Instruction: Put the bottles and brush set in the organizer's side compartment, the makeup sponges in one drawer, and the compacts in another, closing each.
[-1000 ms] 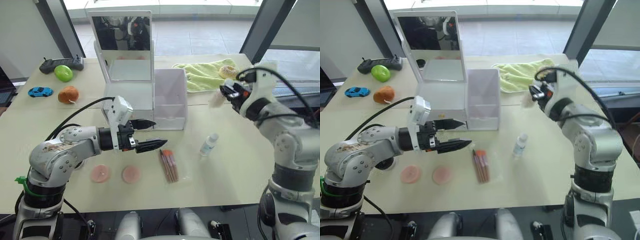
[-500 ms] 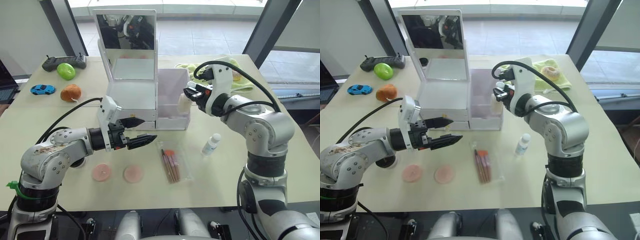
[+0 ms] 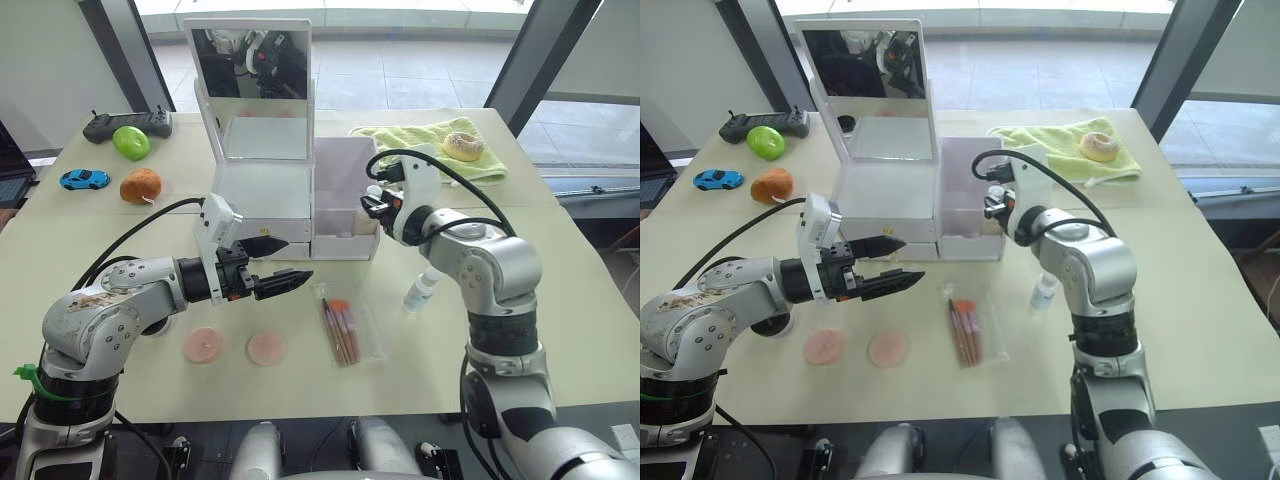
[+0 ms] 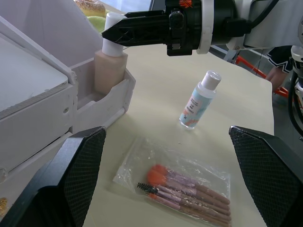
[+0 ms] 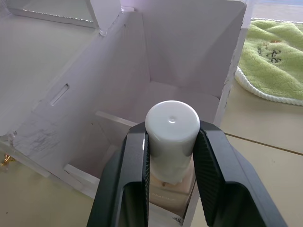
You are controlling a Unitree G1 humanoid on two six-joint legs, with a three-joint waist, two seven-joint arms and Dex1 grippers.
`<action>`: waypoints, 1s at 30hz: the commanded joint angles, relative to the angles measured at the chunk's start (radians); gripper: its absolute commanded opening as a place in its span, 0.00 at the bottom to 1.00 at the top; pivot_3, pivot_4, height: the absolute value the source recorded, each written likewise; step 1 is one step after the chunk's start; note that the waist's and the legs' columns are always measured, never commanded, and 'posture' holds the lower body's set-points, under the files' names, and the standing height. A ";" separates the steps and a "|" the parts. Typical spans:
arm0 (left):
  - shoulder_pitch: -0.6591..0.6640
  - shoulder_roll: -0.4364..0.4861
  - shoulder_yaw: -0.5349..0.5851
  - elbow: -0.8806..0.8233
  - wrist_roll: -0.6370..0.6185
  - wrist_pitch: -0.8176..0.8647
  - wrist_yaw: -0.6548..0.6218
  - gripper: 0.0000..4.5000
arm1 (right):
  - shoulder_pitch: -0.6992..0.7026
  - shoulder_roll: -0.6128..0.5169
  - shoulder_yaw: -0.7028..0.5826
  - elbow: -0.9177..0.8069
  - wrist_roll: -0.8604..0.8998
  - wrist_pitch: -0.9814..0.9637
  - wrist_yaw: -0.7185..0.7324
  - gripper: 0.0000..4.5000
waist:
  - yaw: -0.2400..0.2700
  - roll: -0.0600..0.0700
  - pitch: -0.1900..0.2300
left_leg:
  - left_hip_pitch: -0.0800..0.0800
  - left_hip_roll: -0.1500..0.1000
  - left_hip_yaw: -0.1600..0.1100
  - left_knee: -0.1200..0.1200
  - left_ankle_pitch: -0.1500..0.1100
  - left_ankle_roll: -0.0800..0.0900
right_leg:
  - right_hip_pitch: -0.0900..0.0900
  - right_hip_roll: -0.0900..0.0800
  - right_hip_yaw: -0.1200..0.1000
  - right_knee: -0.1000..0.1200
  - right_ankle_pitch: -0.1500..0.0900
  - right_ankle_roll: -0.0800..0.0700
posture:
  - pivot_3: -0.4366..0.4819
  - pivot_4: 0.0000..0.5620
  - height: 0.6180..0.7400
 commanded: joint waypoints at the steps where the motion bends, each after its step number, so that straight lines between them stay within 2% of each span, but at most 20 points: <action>1: -0.013 0.000 0.020 -0.021 -0.002 -0.023 0.000 1.00 | 0.009 0.009 0.012 -0.015 -0.022 -0.038 0.006 0.21 | 0.000 0.000 0.000 | 0.000 0.000 0.000 0.000 0.000 0.000 | 0.000 0.000 0.000 0.000 0.000 0.000 | 0.48 0.27 1.00; 10: -0.026 -0.006 0.013 -0.027 -0.002 -0.022 0.005 1.00 | 0.030 0.024 0.031 0.029 -0.062 -0.072 0.020 0.21 | 0.001 0.000 0.000 | 0.000 0.000 0.000 0.000 0.000 0.000 | 0.000 0.000 0.000 0.000 0.000 0.000 | 0.48 0.27 1.00; 14: -0.029 -0.006 0.008 -0.029 0.003 -0.024 0.006 1.00 | 0.028 0.031 0.030 0.011 -0.061 -0.082 0.038 0.51 | -0.001 0.000 0.000 | 0.000 0.000 0.000 0.000 0.000 0.000 | 0.000 0.000 0.000 0.000 0.000 0.000 | 0.48 0.27 1.00; 20: -0.038 -0.008 0.007 -0.027 0.000 -0.019 0.007 1.00 | -0.023 0.028 -0.028 -0.128 0.006 -0.023 0.069 0.96 | -0.001 0.000 0.000 | -0.001 0.000 0.000 0.000 0.000 0.000 | -0.001 0.000 0.000 0.000 0.000 0.000 | 0.48 0.27 1.00; 21: -0.039 -0.007 0.007 -0.025 0.000 -0.019 0.006 1.00 | -0.031 0.022 -0.045 -0.157 0.022 -0.005 0.074 1.00 | 0.000 0.000 0.000 | -0.001 0.000 0.000 0.000 0.000 0.000 | -0.001 0.000 0.000 0.000 0.000 0.000 | 0.48 0.27 1.00; 25: -0.028 0.016 0.015 -0.018 0.005 -0.029 -0.027 1.00 | -0.040 -0.035 -0.167 -0.312 0.132 0.101 0.111 1.00 | 0.003 0.000 0.000 | -0.003 0.000 -0.001 0.000 0.000 0.000 | -0.003 0.000 0.000 0.000 0.000 0.001 | 0.48 0.27 1.00; 30: 0.016 0.086 0.032 -0.008 0.017 -0.051 -0.113 1.00 | 0.064 -0.212 -0.328 -0.475 0.269 0.176 0.222 1.00 | 0.005 0.000 0.000 | -0.005 0.000 -0.001 0.000 0.000 0.000 | -0.004 -0.001 -0.002 -0.001 0.000 0.001 | 0.48 0.27 1.00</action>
